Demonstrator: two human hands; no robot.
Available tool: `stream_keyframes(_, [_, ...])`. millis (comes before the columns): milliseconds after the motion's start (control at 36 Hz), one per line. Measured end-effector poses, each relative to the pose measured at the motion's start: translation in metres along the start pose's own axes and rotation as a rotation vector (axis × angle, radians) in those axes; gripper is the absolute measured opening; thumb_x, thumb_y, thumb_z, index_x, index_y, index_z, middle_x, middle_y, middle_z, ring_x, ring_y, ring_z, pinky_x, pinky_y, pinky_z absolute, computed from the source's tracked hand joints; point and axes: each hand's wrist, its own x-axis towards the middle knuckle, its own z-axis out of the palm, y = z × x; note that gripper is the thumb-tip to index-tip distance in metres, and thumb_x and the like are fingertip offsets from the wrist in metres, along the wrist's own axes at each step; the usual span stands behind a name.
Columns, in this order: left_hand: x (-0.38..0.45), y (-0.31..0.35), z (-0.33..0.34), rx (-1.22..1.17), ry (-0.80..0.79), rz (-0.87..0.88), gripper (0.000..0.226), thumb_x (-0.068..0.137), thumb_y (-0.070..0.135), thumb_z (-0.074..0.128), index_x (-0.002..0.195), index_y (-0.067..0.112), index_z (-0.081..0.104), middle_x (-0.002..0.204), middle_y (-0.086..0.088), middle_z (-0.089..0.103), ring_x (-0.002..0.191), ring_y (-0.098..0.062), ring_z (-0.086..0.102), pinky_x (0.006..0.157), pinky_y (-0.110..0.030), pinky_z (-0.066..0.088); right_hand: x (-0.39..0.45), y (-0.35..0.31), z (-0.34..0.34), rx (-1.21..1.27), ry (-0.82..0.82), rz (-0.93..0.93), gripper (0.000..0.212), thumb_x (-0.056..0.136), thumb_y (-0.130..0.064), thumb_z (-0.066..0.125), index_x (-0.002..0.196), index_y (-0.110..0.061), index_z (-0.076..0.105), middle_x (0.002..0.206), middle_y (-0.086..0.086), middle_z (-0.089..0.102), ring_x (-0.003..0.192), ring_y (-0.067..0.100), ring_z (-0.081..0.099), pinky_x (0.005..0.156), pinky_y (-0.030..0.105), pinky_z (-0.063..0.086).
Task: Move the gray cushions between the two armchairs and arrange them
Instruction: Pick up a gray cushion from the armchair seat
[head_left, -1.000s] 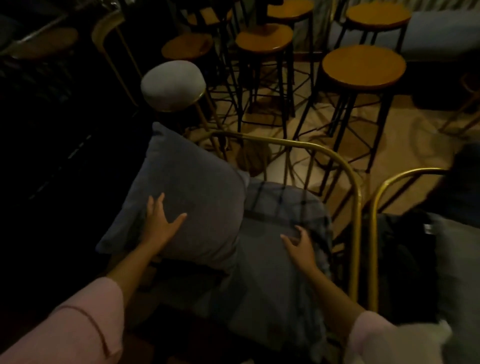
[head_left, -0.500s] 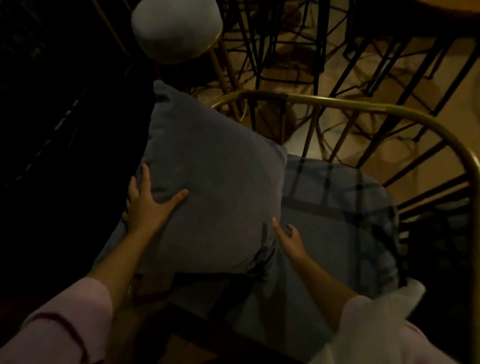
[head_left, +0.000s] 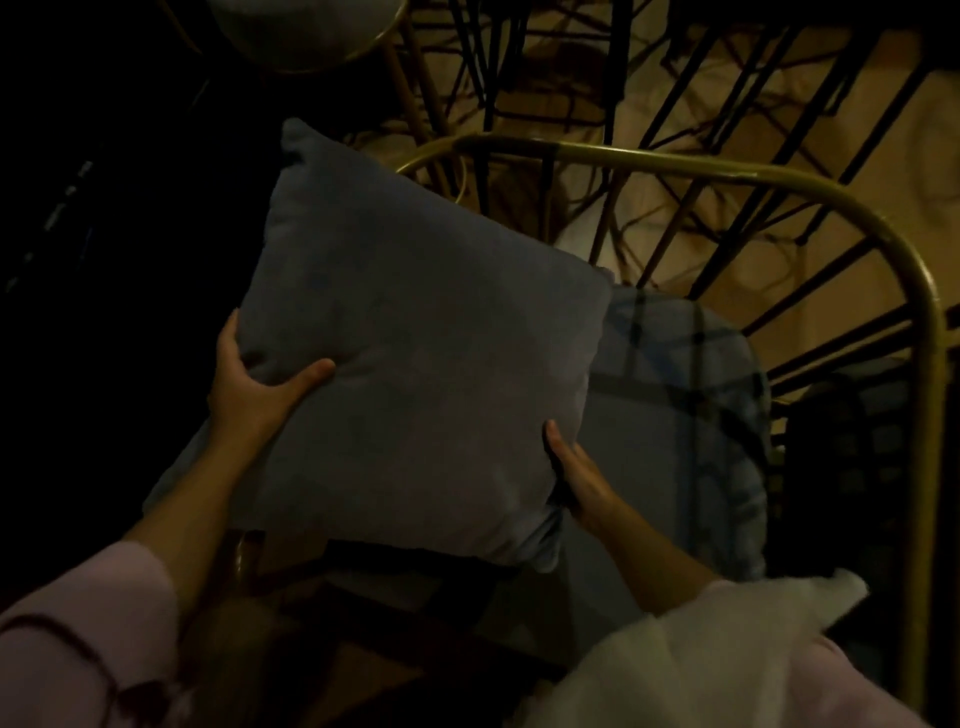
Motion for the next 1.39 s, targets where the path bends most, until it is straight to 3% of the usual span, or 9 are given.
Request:
stream_keyframes(333, [-0.088,0.007,0.085,-0.158,-0.122,-0.172,0.091,0.063,0.042,0.087,0.141,0.018,0.047,0.139,-0.006,0.055,0.123,-0.024,0.055,0.096,-0.037,0.049,-0.112,0.021,-0.112,-0.009,0.194,0.019,0.116,0.036,-0.07,0.088,0.134,-0.015,0.06,0.126,0.005,0.069,0.109,0.025,0.068,0.093,0.041,0.055])
stream_keyframes(639, [-0.125,-0.033,0.121,-0.023,-0.337,-0.325,0.102,0.065,0.042,0.086,0.148,0.022,0.031,0.147,-0.009,0.045,0.129,-0.032,0.05,0.1,-0.044,0.046,-0.133,0.054,-0.155,-0.064,0.216,-0.026,0.117,0.035,-0.066,0.09,0.14,-0.033,0.049,0.127,-0.007,0.063,0.107,0.011,0.063,0.09,0.033,0.052])
stream_keyframes(722, [-0.13,-0.048,0.116,0.057,-0.424,-0.369,0.109,0.061,0.045,0.087,0.149,0.021,0.026,0.149,-0.01,0.043,0.13,-0.034,0.049,0.104,-0.048,0.045,-0.13,0.059,-0.157,-0.128,0.243,0.001,0.128,0.032,-0.068,0.09,0.144,-0.024,0.046,0.133,-0.001,0.06,0.115,0.02,0.061,0.094,0.032,0.053])
stream_keyframes(806, [-0.134,-0.055,0.115,0.112,-0.49,-0.381,0.107,0.067,0.037,0.085,0.15,0.015,0.022,0.151,-0.013,0.04,0.132,-0.033,0.047,0.107,-0.045,0.042,-0.133,0.064,-0.153,-0.199,0.25,-0.018,0.087,0.067,-0.035,0.089,0.141,-0.011,0.049,0.139,0.008,0.058,0.115,0.019,0.058,0.075,0.012,0.054])
stream_keyframes(889, [-0.144,-0.053,0.112,0.143,-0.554,-0.403,0.129,0.051,0.05,0.09,0.152,0.015,0.016,0.153,-0.012,0.037,0.136,-0.032,0.042,0.111,-0.046,0.038,-0.137,0.068,-0.147,-0.239,0.299,-0.054,0.069,0.084,-0.013,0.075,0.145,-0.008,0.043,0.134,0.003,0.054,0.118,0.016,0.052,0.086,0.02,0.046])
stream_keyframes(972, [-0.155,-0.055,0.11,0.23,-0.561,-0.391,0.161,0.025,0.075,0.083,0.155,0.022,0.005,0.159,-0.008,0.026,0.142,-0.031,0.033,0.116,-0.046,0.032,-0.143,0.066,-0.14,-0.248,0.358,-0.078,0.083,0.083,-0.023,0.077,0.152,-0.015,0.031,0.149,0.007,0.046,0.136,0.027,0.045,0.102,0.033,0.043])
stream_keyframes(1139, [-0.21,-0.029,0.137,0.369,-0.364,-0.248,0.134,0.057,0.065,0.081,0.156,0.019,0.003,0.164,-0.009,0.001,0.15,-0.034,0.012,0.12,-0.051,0.018,-0.173,0.05,-0.141,-0.166,0.435,-0.226,0.14,0.043,-0.084,0.071,0.156,-0.018,0.023,0.16,0.006,0.032,0.147,0.025,0.033,0.114,0.039,0.036])
stream_keyframes(1250, [-0.254,0.009,0.178,0.268,-0.333,-0.139,0.122,0.063,0.057,0.081,0.154,0.014,0.013,0.163,-0.015,0.006,0.15,-0.035,0.012,0.12,-0.05,0.019,-0.195,0.031,-0.176,-0.2,0.45,-0.339,0.092,0.079,-0.044,0.077,0.154,-0.02,0.028,0.154,0.01,0.042,0.139,0.026,0.045,0.111,0.05,0.042])
stream_keyframes(1389, [-0.308,0.088,0.236,0.197,-0.389,-0.048,0.105,0.075,0.044,0.078,0.153,0.006,0.017,0.159,-0.025,0.019,0.148,-0.039,0.017,0.12,-0.045,0.017,-0.246,-0.002,-0.243,-0.208,0.638,-0.47,0.069,0.091,-0.007,0.066,0.151,-0.01,0.032,0.13,0.01,0.052,0.115,0.024,0.058,0.1,0.037,0.048])
